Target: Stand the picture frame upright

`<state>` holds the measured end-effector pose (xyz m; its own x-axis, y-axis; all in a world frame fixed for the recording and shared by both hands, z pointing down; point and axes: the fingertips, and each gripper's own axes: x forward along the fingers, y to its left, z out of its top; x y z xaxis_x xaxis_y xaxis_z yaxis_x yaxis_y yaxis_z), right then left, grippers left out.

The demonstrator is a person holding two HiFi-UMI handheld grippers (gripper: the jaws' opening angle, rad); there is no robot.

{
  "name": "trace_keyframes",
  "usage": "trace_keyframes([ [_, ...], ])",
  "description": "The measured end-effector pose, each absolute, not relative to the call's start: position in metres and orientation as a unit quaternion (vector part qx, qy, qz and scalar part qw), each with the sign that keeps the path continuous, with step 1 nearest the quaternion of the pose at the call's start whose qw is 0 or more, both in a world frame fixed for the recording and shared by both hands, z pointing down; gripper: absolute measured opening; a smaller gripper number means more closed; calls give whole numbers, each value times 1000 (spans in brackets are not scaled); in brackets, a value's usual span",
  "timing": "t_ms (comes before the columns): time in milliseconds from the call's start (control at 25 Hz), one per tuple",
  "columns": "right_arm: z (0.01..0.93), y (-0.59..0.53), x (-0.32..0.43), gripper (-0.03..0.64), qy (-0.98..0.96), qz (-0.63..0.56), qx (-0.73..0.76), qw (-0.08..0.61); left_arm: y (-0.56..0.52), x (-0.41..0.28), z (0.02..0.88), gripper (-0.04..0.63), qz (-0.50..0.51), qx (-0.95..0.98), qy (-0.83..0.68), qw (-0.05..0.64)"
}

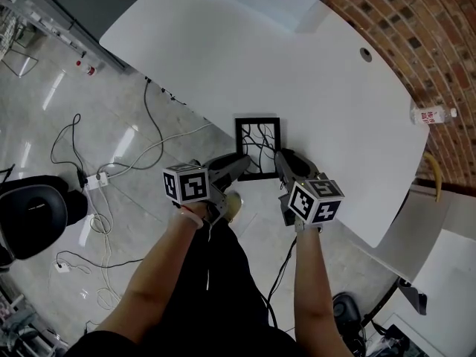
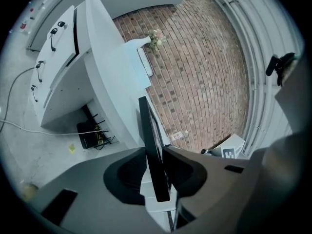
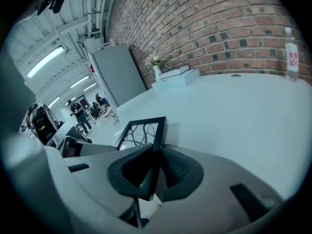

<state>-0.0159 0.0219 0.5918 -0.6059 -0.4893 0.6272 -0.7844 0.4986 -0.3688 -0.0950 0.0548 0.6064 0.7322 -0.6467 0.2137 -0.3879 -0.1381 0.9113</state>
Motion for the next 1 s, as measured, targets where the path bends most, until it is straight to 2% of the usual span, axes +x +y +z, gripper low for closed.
trace_keyframes([
  [360,570,19,-18,126,-857,386,318,125,57,-88,588,87,-29,816,-342,465],
  [600,566,16,-15,127,-862,398,296,107,54,-79,576,84,-19,840,-330,430],
  [760,561,0,17,122,-862,403,292,93,34,-49,569,83,1,849,-326,415],
  [1000,543,5,12,106,-873,373,306,68,35,-56,556,95,32,864,-333,376],
])
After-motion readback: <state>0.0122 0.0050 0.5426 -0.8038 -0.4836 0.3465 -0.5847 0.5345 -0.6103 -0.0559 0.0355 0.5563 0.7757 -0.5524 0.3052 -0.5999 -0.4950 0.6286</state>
